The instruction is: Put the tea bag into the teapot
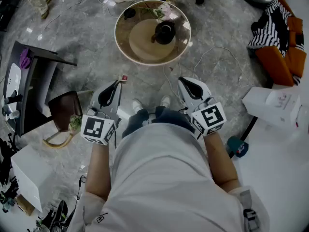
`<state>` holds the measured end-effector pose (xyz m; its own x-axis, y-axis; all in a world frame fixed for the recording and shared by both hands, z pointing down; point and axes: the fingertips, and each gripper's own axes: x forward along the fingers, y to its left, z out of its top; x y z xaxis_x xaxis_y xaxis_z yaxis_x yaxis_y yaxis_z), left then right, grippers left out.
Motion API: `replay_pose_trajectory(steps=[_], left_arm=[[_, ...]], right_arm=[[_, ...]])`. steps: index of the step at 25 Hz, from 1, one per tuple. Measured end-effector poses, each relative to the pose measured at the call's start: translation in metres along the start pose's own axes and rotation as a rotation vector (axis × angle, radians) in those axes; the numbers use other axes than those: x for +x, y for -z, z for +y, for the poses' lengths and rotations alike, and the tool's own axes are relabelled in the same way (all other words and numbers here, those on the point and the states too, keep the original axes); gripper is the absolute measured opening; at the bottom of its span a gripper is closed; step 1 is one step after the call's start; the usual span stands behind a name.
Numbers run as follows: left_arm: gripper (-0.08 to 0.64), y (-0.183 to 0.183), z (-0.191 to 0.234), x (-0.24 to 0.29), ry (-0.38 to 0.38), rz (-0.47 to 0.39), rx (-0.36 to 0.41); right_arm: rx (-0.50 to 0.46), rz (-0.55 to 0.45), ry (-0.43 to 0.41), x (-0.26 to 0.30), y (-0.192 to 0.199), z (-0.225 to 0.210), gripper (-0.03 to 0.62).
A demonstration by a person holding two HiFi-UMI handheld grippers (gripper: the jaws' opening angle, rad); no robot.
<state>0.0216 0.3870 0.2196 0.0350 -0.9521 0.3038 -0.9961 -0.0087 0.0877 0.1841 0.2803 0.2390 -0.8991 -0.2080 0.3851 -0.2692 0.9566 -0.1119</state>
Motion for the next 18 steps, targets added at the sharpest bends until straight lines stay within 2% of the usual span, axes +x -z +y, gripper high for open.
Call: replay_pose_trajectory(steps=[6,11,18], left_arm=[[0.006,-0.002,-0.019,0.018,-0.011,0.018,-0.008],[0.006,-0.006,-0.051,0.047,-0.002,0.031,-0.004],[0.006,-0.003,-0.087,0.078,0.015,0.089,0.060]], right_arm=[[0.003,-0.002,-0.013,-0.013,0.007,-0.020,0.006],[0.054,-0.020,-0.020,-0.035,0.024,-0.049,0.006],[0.116,-0.037,-0.004,-0.061,0.043,-0.097,0.006]])
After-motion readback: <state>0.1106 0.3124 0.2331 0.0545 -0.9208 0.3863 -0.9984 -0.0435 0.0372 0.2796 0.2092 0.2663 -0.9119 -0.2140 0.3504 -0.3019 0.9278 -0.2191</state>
